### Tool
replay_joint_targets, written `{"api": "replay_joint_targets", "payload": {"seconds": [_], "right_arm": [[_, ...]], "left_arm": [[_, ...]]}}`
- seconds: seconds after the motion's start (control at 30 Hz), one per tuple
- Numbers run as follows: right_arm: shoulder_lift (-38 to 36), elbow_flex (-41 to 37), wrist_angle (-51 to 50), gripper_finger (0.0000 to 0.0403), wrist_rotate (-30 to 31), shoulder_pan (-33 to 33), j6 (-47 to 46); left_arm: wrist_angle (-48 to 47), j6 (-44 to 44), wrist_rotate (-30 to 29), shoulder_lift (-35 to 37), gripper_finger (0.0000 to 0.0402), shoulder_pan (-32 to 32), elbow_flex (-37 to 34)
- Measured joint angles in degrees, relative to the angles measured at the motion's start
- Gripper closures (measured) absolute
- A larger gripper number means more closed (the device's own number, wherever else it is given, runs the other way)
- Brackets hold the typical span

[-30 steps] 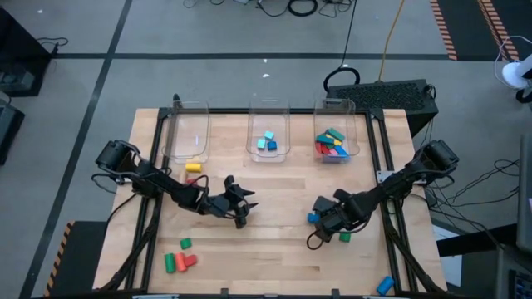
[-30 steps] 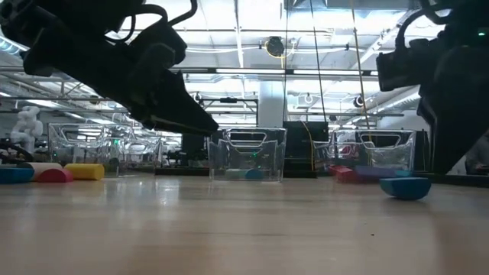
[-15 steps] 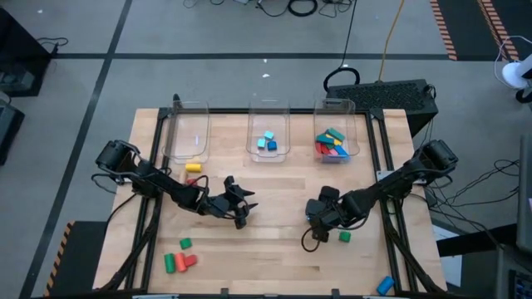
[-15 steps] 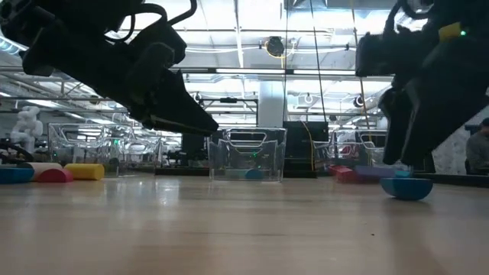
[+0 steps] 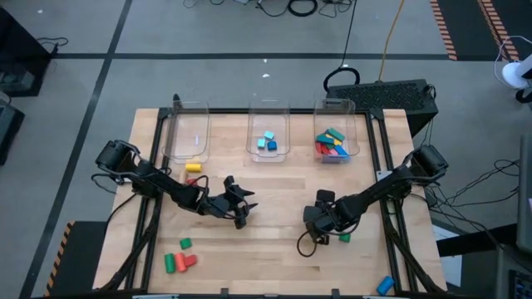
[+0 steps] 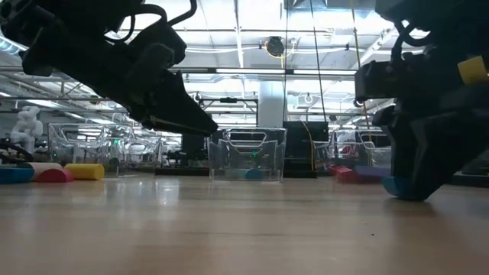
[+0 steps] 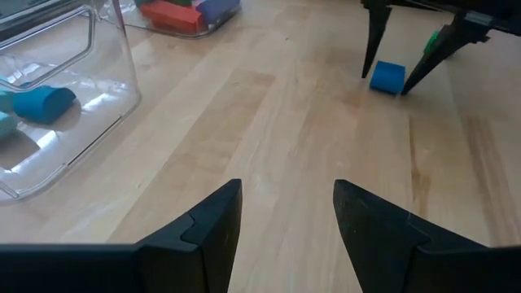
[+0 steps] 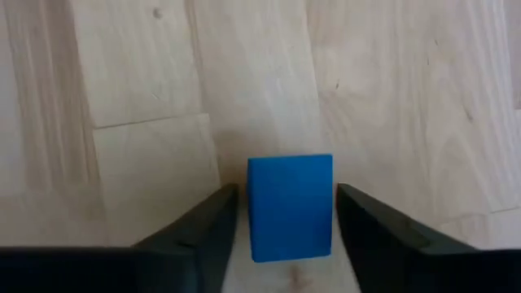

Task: Sort blocks by size
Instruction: Put the blue half circle block into the center transparent bin

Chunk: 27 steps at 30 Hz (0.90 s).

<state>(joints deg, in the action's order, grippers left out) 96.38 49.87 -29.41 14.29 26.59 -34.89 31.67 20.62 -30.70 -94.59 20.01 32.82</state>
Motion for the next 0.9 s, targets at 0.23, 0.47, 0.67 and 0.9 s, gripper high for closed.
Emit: {"api": "replay_joint_targets", "payload": {"seconds": [0.23,0.47,0.67,0.9], "right_arm": [[-0.1,0.1,1.8,0.0299,0.8,-0.6,2.0],[-0.1,4.6,2.0,0.0299,5.5,-4.2,9.4],[-0.1,10.8,2.7,0.0299,10.8,-10.0,21.9],[-0.1,14.6,17.1,0.0299,10.2,-21.1,34.0]], "left_arm": [[-0.1,0.0,0.0,0.0,0.0206,0.0,0.0],[-1.1,-0.1,-0.5,0.0,0.0206,-0.9,0.0],[-1.5,-0.5,-0.5,0.0,0.0206,-1.7,0.0],[-2.3,-3.4,-0.5,0.0,0.0206,-3.3,0.0]]}}
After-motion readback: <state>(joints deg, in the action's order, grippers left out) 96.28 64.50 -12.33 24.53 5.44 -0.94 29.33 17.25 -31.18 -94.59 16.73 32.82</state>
